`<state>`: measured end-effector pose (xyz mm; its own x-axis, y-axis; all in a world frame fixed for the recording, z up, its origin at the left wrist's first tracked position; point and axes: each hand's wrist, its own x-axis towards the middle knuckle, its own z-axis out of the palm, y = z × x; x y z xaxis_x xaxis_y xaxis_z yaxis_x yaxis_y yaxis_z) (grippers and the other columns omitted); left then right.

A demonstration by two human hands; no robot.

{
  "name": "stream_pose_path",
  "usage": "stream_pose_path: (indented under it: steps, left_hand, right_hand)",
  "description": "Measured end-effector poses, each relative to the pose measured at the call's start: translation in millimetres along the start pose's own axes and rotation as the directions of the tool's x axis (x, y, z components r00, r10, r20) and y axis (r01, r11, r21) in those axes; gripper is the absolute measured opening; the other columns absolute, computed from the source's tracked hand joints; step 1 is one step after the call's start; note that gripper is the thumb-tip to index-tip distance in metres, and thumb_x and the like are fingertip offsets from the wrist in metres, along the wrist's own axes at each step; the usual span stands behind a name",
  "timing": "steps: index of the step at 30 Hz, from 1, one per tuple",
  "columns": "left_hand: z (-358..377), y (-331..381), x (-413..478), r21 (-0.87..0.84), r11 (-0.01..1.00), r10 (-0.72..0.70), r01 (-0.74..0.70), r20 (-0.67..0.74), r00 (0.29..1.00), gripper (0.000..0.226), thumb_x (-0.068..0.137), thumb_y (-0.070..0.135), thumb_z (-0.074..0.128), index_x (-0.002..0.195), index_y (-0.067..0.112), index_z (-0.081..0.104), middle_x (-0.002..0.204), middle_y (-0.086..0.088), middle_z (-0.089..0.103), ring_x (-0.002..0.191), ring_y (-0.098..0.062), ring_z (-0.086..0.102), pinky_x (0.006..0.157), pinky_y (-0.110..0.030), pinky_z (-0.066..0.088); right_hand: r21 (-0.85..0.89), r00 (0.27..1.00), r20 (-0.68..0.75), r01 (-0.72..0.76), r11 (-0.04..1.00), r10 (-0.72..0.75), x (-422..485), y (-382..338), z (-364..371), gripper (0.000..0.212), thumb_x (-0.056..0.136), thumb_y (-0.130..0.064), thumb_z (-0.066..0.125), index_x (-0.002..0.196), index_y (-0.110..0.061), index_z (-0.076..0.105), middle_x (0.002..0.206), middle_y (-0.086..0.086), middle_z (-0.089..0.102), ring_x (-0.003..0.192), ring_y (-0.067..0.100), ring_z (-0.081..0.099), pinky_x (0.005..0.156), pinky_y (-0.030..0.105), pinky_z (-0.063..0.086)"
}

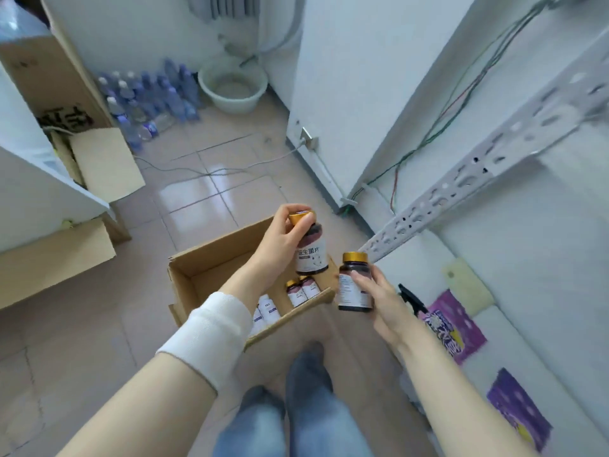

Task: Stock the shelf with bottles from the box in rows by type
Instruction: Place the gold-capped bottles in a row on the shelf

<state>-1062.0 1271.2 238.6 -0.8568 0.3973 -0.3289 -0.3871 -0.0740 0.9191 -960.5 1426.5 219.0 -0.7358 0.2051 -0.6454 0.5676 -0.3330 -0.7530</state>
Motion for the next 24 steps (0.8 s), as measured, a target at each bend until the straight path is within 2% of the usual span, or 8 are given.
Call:
stream_pose_path:
  steps: [3,5,9,12,16,19,22,24]
  left_hand:
    - [37.2,25.3,-28.7,0.038,0.999,0.030,-0.035,0.132,0.991,0.017,0.097,0.025,0.044,0.113,0.020,0.048,0.094,0.005,0.065,0.070,0.008,0.066,0.061,-0.008,0.051]
    - [65.5,38.5,-47.5,0.051,0.997,0.043,-0.056,0.217,0.975,0.016,0.097,0.029,0.044,0.112,0.026,0.049,0.095,0.006,0.068,0.078,0.002,0.066,0.068,-0.016,0.053]
    - [131.5,65.6,-93.2,0.037,0.996,0.062,-0.081,0.366,0.929,0.012,0.096,0.031,0.046,0.101,0.025,0.056,0.093,0.006,0.069,0.077,0.000,0.065,0.075,-0.022,0.052]
    - [186.9,82.8,-134.0,-0.011,0.994,0.103,-0.112,0.479,0.872,0.015,0.096,0.028,0.047,0.094,0.020,0.060,0.088,0.008,0.068,0.068,0.006,0.064,0.072,-0.021,0.049]
    - [270.9,89.8,-205.1,-0.033,0.989,0.131,-0.142,0.627,0.768,0.015,0.094,0.030,0.051,0.092,0.020,0.061,0.082,0.010,0.071,0.076,-0.005,0.066,0.077,-0.031,0.052]
    - [339.3,88.1,-274.4,-0.043,0.983,0.153,-0.178,0.727,0.669,0.014,0.095,0.027,0.050,0.094,0.016,0.059,0.086,0.004,0.070,0.081,-0.009,0.067,0.072,-0.026,0.054]
    - [402.7,81.3,-344.5,-0.027,0.967,0.174,-0.253,0.798,0.578,0.017,0.094,0.029,0.051,0.098,0.013,0.058,0.089,0.001,0.068,0.081,-0.008,0.068,0.074,-0.026,0.054]
    - [443.3,74.0,-386.4,-0.015,0.956,0.168,-0.292,0.845,0.508,0.016,0.094,0.030,0.052,0.095,0.015,0.058,0.086,0.003,0.068,0.076,-0.003,0.068,0.075,-0.024,0.053]
  right_hand:
    - [0.066,0.996,-0.032,0.089,0.994,-0.087,-53.1,-4.4,-18.6,0.037,0.087,-0.006,0.053,0.124,-0.011,0.050,0.118,0.018,0.060,0.107,0.031,0.058,0.089,0.043,0.047]
    - [0.061,0.982,-0.081,0.173,0.983,-0.168,-90.9,-9.4,-34.8,0.040,0.076,-0.011,0.062,0.116,-0.012,0.055,0.114,0.014,0.063,0.109,0.030,0.058,0.097,0.046,0.044]
    - [0.044,0.936,-0.178,0.315,0.948,-0.303,-175.2,-16.6,-70.4,0.040,0.067,-0.017,0.071,0.105,-0.016,0.061,0.097,0.002,0.069,0.088,0.012,0.066,0.088,0.034,0.050]
    - [0.025,0.879,-0.264,0.419,0.908,-0.398,-241.9,-12.5,-104.3,0.036,0.071,-0.011,0.071,0.106,-0.015,0.061,0.102,0.002,0.069,0.090,0.008,0.066,0.089,0.029,0.049]
    - [-0.009,0.781,-0.387,0.528,0.849,-0.490,-337.5,2.7,-154.9,0.057,0.066,-0.023,0.077,0.117,-0.009,0.057,0.111,0.006,0.068,0.099,0.012,0.065,0.088,0.026,0.051]
    - [-0.075,0.694,-0.466,0.587,0.806,-0.549,-415.1,22.8,-197.7,0.052,0.066,-0.025,0.072,0.115,-0.014,0.058,0.113,0.005,0.067,0.104,0.015,0.062,0.094,0.029,0.048]
    - [-0.126,0.591,-0.549,0.641,0.757,-0.591,-492.6,46.6,-238.8,0.073,0.045,-0.051,0.086,0.107,-0.022,0.061,0.110,-0.001,0.070,0.104,0.010,0.064,0.093,0.024,0.049]
    - [-0.133,0.535,-0.613,0.655,0.743,-0.581,-539.4,62.9,-266.9,0.057,0.059,-0.041,0.083,0.108,-0.020,0.061,0.116,0.004,0.068,0.104,0.012,0.063,0.096,0.027,0.046]
